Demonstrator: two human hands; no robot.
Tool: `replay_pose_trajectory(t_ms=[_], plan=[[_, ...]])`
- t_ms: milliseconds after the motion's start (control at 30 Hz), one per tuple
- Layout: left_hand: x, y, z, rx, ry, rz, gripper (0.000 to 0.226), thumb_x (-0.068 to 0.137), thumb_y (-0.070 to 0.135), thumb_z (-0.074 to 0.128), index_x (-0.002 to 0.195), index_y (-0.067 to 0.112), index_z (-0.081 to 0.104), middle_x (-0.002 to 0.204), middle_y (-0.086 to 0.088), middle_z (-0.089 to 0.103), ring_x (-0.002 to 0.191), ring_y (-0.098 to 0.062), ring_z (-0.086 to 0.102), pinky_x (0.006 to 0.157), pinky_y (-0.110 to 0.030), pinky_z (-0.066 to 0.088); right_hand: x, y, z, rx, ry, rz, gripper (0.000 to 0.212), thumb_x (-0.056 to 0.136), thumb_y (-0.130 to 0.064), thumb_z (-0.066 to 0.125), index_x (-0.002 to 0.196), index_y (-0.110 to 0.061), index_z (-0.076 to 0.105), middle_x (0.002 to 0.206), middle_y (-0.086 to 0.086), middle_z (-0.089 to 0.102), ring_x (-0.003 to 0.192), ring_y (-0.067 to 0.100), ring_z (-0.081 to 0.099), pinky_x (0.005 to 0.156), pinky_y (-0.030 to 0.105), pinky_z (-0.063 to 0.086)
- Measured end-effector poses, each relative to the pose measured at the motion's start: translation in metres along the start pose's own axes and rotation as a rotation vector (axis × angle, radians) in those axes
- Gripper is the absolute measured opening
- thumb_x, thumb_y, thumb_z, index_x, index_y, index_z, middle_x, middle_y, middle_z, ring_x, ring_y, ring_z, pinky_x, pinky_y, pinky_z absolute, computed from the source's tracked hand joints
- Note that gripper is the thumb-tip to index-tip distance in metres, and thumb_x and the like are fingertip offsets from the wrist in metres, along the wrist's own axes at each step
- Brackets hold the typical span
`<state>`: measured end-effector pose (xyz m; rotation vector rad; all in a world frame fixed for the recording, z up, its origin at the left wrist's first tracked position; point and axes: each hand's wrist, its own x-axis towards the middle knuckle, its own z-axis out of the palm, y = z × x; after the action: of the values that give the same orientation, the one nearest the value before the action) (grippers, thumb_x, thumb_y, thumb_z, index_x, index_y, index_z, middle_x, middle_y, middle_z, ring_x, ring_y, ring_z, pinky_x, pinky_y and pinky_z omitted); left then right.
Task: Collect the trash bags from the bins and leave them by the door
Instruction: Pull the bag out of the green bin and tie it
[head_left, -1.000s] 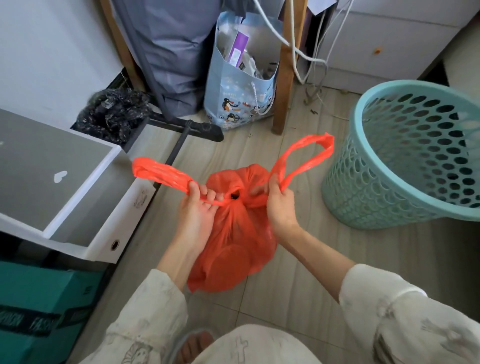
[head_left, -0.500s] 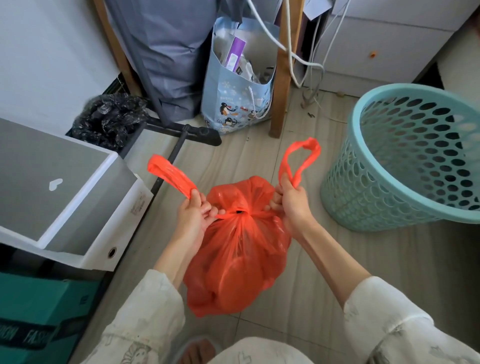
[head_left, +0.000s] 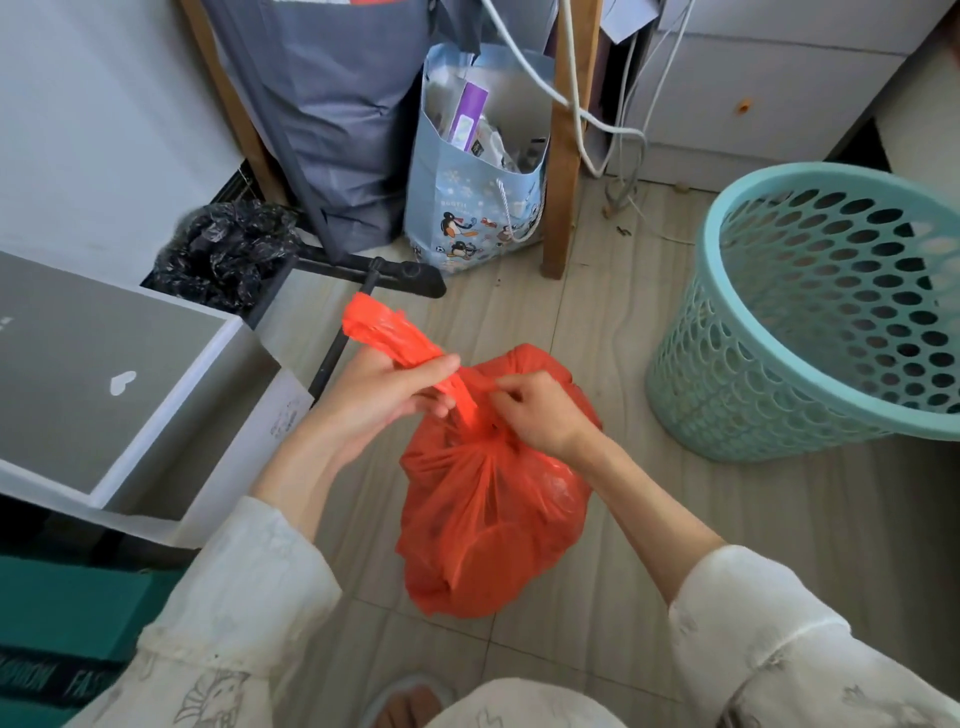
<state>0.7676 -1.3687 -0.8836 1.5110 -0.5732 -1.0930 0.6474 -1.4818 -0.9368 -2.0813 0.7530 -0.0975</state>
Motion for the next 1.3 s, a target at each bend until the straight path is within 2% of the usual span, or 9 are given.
replay_pose_trajectory(t_ms=[300,433,500,600,700,833,1033,1167,1300], plan=[[0.028,0.005,0.003,-0.218,0.21,0.039,0.006,0.087,0.009,0.057,0.082,0.007,0.059,0.067,-0.004,0.069,0.062,-0.014,0.068,0.061,-0.02,0.055,-0.007,-0.014,0.005,0.033,-0.186,0.014,0.024,0.088,-0.027,0.057,0.065,-0.021,0.054,0.065,-0.006,0.052,0.063,0.011,0.05,0.062,0.026,0.038],[0.022,-0.016,0.01,0.159,0.265,0.068,0.028,0.086,0.017,0.059,0.11,0.017,0.044,0.098,-0.002,0.055,0.075,-0.01,0.058,0.07,-0.015,0.047,-0.003,-0.008,0.007,0.255,-0.089,0.201,0.04,0.093,-0.039,0.045,0.062,-0.014,0.049,0.059,0.001,0.047,0.052,0.013,0.043,0.051,0.025,0.034],[0.012,-0.029,0.014,0.407,0.16,0.015,0.044,0.081,0.024,0.066,0.116,0.016,0.04,0.103,-0.001,0.052,0.083,-0.009,0.054,0.071,-0.008,0.043,0.0,-0.006,0.004,0.351,-0.043,0.277,0.044,0.095,-0.039,0.042,0.056,-0.018,0.043,0.048,-0.005,0.041,0.038,0.004,0.037,0.043,0.019,0.028],[0.005,-0.048,0.013,0.754,-0.093,-0.125,0.059,0.074,0.035,0.067,0.12,0.014,0.039,0.108,-0.005,0.059,0.096,-0.014,0.06,0.087,-0.027,0.048,0.003,-0.005,0.001,0.463,-0.049,0.315,0.045,0.098,-0.032,0.038,0.056,-0.015,0.039,0.044,-0.002,0.04,0.023,0.001,0.033,0.031,0.014,0.027],[0.006,-0.043,0.012,0.779,-0.141,-0.154,0.012,0.089,0.007,0.043,0.096,0.015,0.048,0.073,-0.002,0.06,0.038,0.0,0.05,0.04,-0.015,0.04,0.003,-0.001,-0.002,0.36,-0.07,0.311,0.047,0.099,-0.026,0.036,0.056,-0.009,0.045,0.046,0.002,0.046,0.027,0.006,0.04,0.03,0.014,0.03],[0.003,-0.023,0.007,0.555,-0.15,-0.157,0.024,0.097,0.006,0.03,0.1,0.002,0.054,0.057,0.001,0.045,0.027,-0.002,0.029,0.033,-0.013,0.021,0.01,0.009,-0.011,0.303,-0.099,0.308,0.047,0.099,-0.022,0.036,0.081,0.011,0.064,0.032,-0.009,0.055,0.028,0.002,0.047,0.034,0.013,0.038],[-0.01,-0.009,0.015,0.542,-0.149,0.042,0.034,0.091,-0.003,0.035,0.089,0.014,0.065,0.032,0.01,0.04,0.03,-0.002,0.032,0.037,-0.011,0.022,0.012,0.023,-0.028,0.394,-0.011,0.345,0.039,0.098,-0.022,0.038,0.066,-0.015,0.059,0.033,-0.009,0.056,0.03,-0.001,0.046,0.039,0.014,0.036],[-0.015,-0.004,0.026,0.776,-0.306,0.111,0.035,0.084,0.004,0.039,0.068,0.02,0.066,0.046,0.024,0.056,0.049,0.005,0.05,0.057,-0.014,0.037,0.008,0.022,-0.028,0.555,-0.1,0.454,0.036,0.098,-0.029,0.039,0.067,-0.017,0.053,0.041,-0.002,0.05,0.024,0.002,0.027,0.032,0.009,0.018],[-0.008,0.002,0.01,0.686,-0.53,-0.107,0.028,0.073,0.033,0.048,0.082,0.023,0.073,0.075,0.02,0.065,0.077,-0.009,0.059,0.078,-0.028,0.043,0.005,0.02,-0.038,0.652,-0.292,0.473,0.03,0.093,-0.023,0.052,0.067,-0.009,0.056,0.047,0.003,0.048,0.029,0.003,0.031,0.032,0.013,0.029]])
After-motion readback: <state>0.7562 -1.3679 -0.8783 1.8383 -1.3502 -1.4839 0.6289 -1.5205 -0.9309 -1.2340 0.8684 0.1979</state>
